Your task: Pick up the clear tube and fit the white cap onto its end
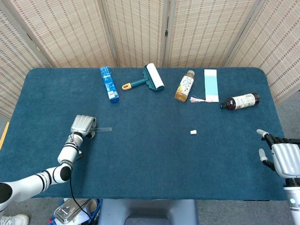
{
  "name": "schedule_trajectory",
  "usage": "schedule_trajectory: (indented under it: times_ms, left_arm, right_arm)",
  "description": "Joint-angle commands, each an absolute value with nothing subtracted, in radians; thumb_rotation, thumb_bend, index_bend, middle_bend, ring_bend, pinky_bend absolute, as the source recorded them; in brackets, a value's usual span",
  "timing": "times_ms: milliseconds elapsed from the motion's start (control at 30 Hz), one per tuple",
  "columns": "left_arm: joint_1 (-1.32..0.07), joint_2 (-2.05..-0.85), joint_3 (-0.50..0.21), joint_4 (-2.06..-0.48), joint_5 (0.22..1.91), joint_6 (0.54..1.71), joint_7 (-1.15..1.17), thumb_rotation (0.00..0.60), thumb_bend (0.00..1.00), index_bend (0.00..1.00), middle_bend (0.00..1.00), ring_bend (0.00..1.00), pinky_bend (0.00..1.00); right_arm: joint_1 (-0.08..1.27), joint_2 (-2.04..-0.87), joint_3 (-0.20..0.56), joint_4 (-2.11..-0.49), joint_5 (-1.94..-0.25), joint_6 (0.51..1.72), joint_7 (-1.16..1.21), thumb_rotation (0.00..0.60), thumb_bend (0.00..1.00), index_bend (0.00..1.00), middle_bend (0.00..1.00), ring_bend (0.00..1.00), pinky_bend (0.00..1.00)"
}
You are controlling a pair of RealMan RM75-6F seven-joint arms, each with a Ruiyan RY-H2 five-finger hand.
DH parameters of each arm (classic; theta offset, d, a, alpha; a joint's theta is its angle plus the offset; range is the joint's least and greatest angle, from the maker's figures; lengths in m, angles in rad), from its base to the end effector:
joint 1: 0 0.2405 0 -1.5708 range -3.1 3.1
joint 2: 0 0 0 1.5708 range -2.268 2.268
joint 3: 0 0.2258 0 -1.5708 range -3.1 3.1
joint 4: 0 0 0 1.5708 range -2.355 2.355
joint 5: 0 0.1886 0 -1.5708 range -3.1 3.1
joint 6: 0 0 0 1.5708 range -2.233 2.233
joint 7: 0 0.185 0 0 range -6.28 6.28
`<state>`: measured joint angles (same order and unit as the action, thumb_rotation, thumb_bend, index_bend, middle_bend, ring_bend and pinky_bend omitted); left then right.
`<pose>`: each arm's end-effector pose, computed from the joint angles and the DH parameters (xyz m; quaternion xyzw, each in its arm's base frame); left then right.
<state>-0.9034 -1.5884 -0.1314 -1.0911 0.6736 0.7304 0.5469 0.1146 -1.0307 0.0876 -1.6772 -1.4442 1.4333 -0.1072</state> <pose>-0.1982 0.4267 -0.0004 -0.7330 -0.3883 -0.1908 0.5249 -0.2712 -0.2325 0.1865 0.6101 -0.3558 0.3491 0.6159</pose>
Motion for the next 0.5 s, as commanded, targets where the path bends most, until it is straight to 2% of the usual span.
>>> schedule_trajectory:
  times_ms: [33,300,500]
  left_arm:
    - [-0.905,-1.589,-0.129,-1.088,0.672,0.728,0.549,0.596,0.30,0.48,1.00,1.00,1.00]
    - [-0.908,-1.596,-0.126,-1.073,0.669,0.718,0.546,0.600,0.32,0.51,1.00,1.00,1.00]
    - [-0.901,-1.598,-0.132,-1.069,0.706,0.727,0.513,0.600,0.38,0.57,1.00,1.00,1.00]
  right_arm:
    - [0.115,-1.031,0.087,-1.677,-1.443,1.432,-0.107,0.600,0.44,0.20,0.38,0.43,0.42]
    - [0.114,-1.031,0.088,-1.676,-1.443,1.434,-0.105,0.600,0.44,0.20,0.38,0.43,0.42]
    - [0.110,-1.031,0.089,-1.674,-1.444,1.442,-0.102,0.600,0.44,0.20,0.39,0.45,0.43]
